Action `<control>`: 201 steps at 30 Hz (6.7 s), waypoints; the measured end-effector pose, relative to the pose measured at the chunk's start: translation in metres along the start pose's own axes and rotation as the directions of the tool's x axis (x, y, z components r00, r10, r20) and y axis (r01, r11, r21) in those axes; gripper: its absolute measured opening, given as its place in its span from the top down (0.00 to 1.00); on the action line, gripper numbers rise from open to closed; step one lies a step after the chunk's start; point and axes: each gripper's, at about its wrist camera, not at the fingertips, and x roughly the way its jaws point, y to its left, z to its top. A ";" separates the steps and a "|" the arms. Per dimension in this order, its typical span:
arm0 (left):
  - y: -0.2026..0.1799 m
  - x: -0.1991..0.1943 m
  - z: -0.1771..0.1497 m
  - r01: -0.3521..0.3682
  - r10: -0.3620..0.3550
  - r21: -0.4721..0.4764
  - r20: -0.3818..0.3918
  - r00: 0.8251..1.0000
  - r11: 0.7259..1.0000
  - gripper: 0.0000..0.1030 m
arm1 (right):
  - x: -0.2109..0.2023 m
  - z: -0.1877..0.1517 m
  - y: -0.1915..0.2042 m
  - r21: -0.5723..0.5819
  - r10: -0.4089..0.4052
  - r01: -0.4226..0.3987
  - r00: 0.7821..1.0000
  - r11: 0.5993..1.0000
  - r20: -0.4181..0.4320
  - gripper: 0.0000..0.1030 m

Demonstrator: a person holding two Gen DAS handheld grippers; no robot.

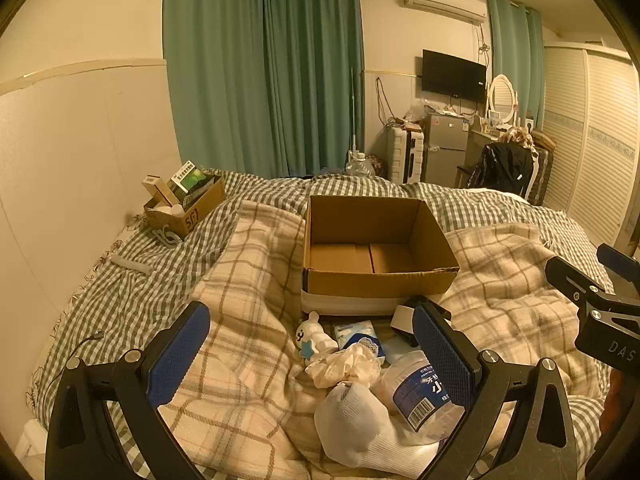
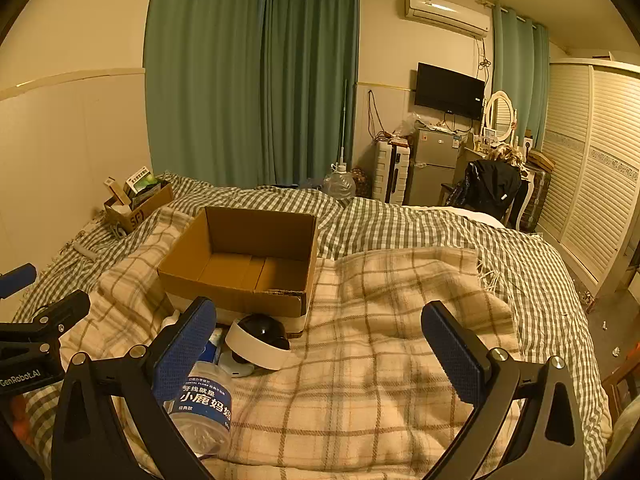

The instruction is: Organize objects

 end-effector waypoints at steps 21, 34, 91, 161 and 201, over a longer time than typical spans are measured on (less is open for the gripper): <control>-0.001 -0.001 0.001 0.009 -0.009 0.004 -0.001 1.000 1.000 0.00 | 0.002 -0.001 -0.001 0.002 0.002 -0.002 1.000 1.000 -0.004 0.00; 0.001 -0.001 0.002 0.004 -0.004 0.003 0.001 1.000 1.000 0.00 | 0.003 -0.003 -0.003 0.004 -0.001 0.001 1.000 1.000 -0.008 0.00; -0.020 0.081 -0.098 0.264 -0.260 -0.043 -0.378 0.889 0.964 0.45 | 0.042 -0.029 0.018 -0.084 -0.039 0.026 0.987 0.996 -0.153 0.00; -0.033 0.235 0.060 0.277 -0.243 0.150 -0.211 0.947 0.949 0.48 | 0.272 0.072 0.082 -0.100 0.238 -0.268 0.941 0.958 -0.241 0.40; 0.009 0.076 -0.045 0.134 -0.119 0.052 -0.222 0.968 0.990 0.00 | 0.060 -0.022 0.047 -0.084 0.127 -0.157 0.948 0.984 -0.291 0.16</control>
